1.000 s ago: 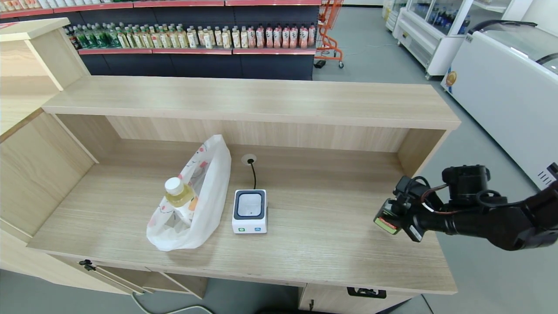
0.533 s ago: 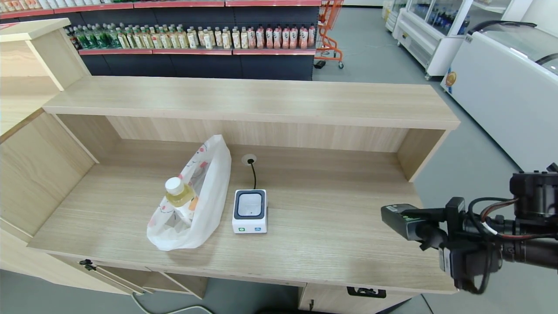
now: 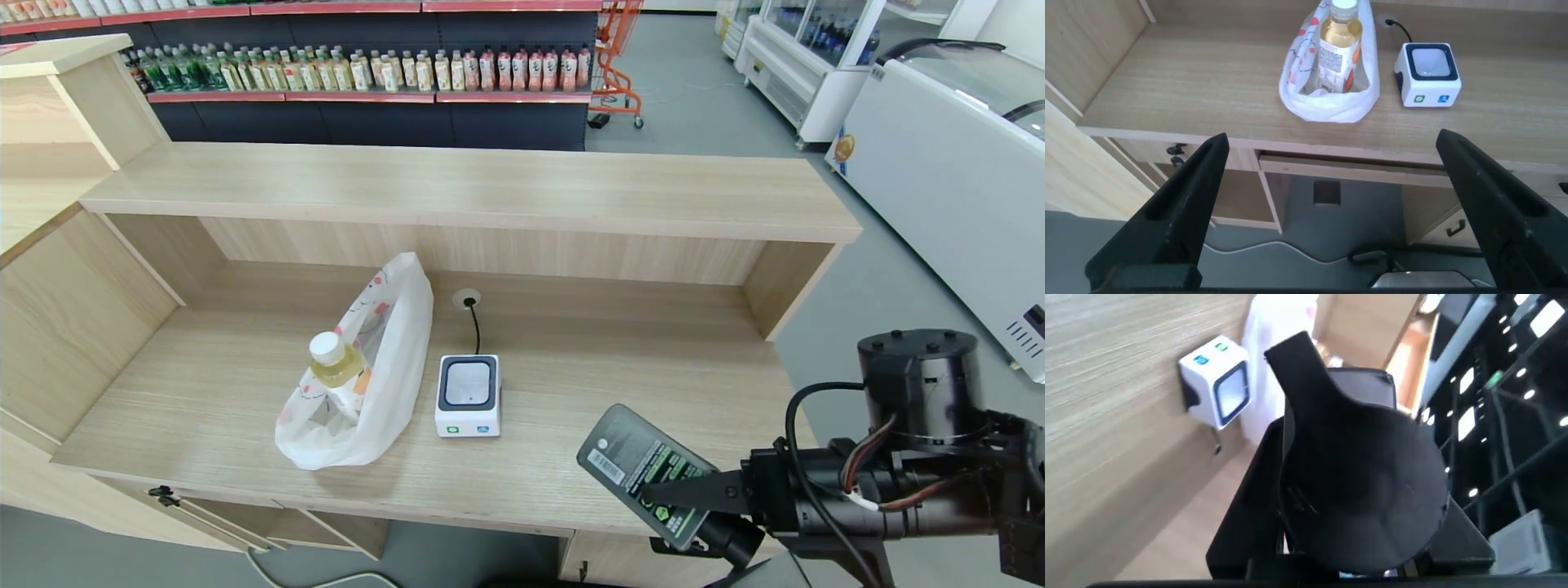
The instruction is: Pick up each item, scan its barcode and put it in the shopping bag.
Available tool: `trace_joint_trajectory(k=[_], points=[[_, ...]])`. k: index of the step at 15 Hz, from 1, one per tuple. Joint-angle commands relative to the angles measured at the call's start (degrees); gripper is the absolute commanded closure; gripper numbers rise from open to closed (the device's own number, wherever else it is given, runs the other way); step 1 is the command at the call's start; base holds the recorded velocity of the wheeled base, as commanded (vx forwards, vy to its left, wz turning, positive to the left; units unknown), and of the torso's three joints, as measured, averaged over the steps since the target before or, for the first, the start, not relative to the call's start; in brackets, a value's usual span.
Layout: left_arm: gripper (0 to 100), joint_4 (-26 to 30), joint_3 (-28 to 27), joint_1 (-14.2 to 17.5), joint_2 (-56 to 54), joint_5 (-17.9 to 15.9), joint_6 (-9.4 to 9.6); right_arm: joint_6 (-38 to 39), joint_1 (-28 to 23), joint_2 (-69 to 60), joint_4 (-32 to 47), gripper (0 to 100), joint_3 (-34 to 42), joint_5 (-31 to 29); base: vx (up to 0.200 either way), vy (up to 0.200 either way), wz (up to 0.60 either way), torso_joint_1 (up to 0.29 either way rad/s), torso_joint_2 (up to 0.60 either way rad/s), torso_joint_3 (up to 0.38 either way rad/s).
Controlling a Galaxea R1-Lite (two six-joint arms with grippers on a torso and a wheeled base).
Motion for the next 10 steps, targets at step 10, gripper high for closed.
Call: trace_joint_trajectory(k=[10], points=[[0, 0.0, 0.0, 0.0, 0.0, 0.0, -0.01, -9.0, 1.4, 0.6, -2.9, 100, -0.6, 7.4, 0.0, 0.0, 0.0, 0.0, 0.0, 0.0]])
